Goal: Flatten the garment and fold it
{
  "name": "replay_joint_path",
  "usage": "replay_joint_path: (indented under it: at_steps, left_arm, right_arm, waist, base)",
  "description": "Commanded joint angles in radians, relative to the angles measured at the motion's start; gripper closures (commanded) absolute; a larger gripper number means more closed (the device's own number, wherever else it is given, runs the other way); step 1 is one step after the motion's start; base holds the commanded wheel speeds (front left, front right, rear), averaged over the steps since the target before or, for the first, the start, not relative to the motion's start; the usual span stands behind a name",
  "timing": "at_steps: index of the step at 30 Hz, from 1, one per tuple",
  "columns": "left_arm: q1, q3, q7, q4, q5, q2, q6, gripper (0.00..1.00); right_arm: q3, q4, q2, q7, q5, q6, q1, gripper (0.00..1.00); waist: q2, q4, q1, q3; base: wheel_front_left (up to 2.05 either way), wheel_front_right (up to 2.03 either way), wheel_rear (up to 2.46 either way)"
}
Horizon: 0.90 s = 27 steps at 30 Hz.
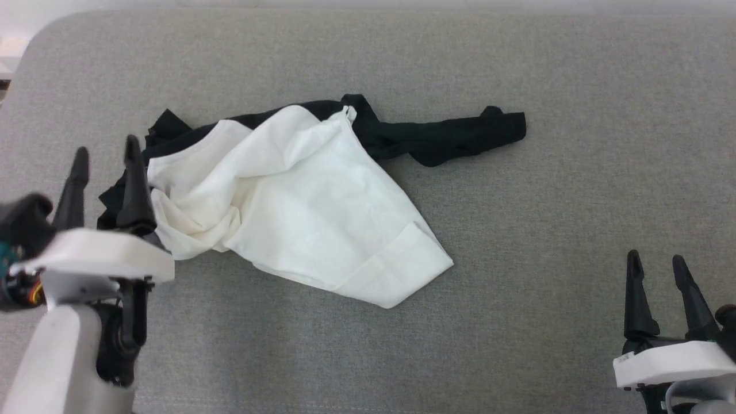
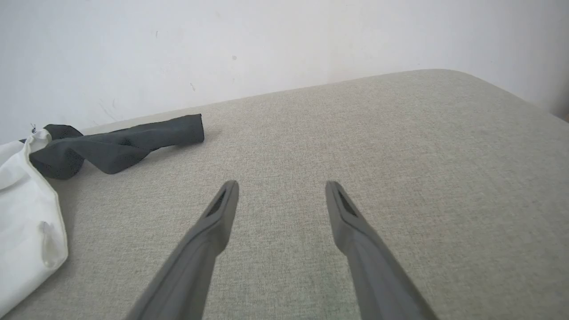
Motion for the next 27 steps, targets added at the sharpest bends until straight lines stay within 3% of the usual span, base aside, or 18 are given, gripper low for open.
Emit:
replay_joint_path:
  at_steps: [1,7,12,15,21,27]
  left_arm:
    - [0.041,0.004,-0.054,-0.036,0.035,-0.001,0.016,0.0]
    - [0.172,-0.022,-0.211,-0.162,0.159,-0.043,0.017,0.0]
    - [0.27,0.026,-0.219,-0.295,0.304,-0.153,0.004,0.0]
    - [0.343,0.052,-0.22,-0.339,0.382,-0.221,-0.029,0.0]
    - [0.464,0.061,-0.22,-0.332,0.482,-0.292,-0.08,0.0]
    - [0.496,0.073,-0.22,-0.288,0.513,-0.307,-0.124,0.0]
  right_arm:
    - [0.002,0.001,0.0,-0.005,-0.001,-0.001,0.007,0.0]
    - [0.007,-0.002,0.0,-0.005,0.001,-0.001,0.016,0.0]
    - [0.007,-0.01,0.0,-0.005,0.001,-0.001,0.023,0.0]
    - [0.007,-0.012,0.0,-0.005,0.0,-0.001,0.03,0.0]
    - [0.001,-0.019,0.0,-0.005,0.003,-0.001,0.047,0.0]
    - [0.022,-0.051,0.0,-0.005,0.007,-0.001,0.052,0.0]
  waist:
    - [0.0,0.002,0.0001,-0.012]
    - [0.0,0.0,0.0001,-0.029]
    - [0.0,-0.007,0.0001,-0.043]
    - [0.0,-0.012,0.0001,-0.059]
    - [0.0,-0.009,0.0001,-0.093]
    - [0.0,0.002,0.0001,-0.121]
  base:
    - [0.0,0.0,0.0]
    - [0.0,0.0,0.0]
    - [0.0,0.0,0.0]
    - [0.0,0.0,0.0]
    - [0.0,0.0,0.0]
    - [0.0,0.0,0.0]
